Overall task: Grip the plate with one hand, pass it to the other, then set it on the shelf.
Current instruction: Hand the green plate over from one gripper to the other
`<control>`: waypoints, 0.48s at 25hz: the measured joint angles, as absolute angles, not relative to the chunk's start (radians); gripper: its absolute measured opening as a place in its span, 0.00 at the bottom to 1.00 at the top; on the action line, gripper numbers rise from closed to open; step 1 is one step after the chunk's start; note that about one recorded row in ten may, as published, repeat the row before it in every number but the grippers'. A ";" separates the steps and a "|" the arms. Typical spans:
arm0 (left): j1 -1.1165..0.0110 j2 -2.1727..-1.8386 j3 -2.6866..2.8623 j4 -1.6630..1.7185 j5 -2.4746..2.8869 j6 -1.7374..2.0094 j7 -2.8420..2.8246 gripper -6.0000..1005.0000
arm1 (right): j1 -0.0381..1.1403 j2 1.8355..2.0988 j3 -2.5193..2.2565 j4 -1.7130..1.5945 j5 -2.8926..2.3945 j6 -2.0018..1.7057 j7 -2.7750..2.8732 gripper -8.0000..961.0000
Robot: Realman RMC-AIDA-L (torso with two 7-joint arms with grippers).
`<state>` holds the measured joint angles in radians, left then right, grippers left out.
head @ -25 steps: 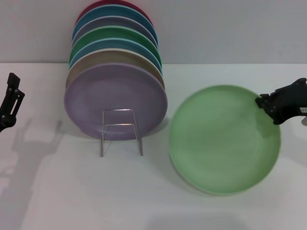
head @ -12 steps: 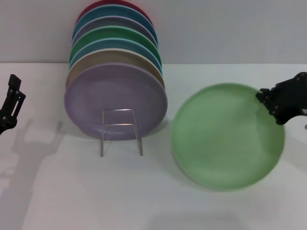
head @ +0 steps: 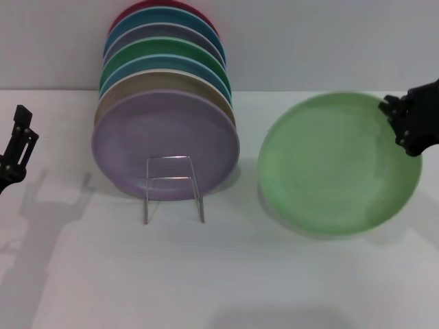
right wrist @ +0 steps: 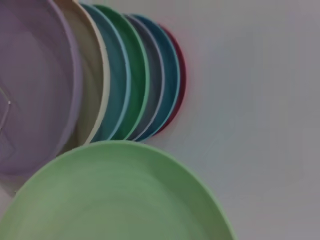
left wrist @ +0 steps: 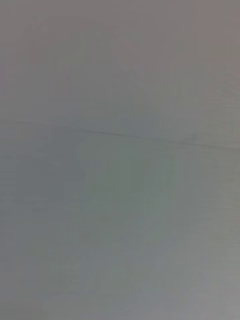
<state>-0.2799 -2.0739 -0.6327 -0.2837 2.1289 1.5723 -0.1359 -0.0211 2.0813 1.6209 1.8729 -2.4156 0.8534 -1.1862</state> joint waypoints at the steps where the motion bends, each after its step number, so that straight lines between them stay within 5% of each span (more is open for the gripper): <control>1: -0.280 -2.074 -0.632 -0.284 2.129 1.572 -0.137 0.72 | -0.034 2.082 1.605 1.875 -2.417 0.820 -1.202 0.03; 12: -0.272 -2.073 -0.632 -0.284 2.131 1.573 -0.140 0.72 | -0.160 2.082 1.398 1.828 -2.500 0.359 -1.289 0.03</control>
<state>-0.2717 -2.0725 -0.6319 -0.2838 2.1305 1.5730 -0.1396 -0.1602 2.0816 1.3983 1.8277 -2.5003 0.3590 -1.2893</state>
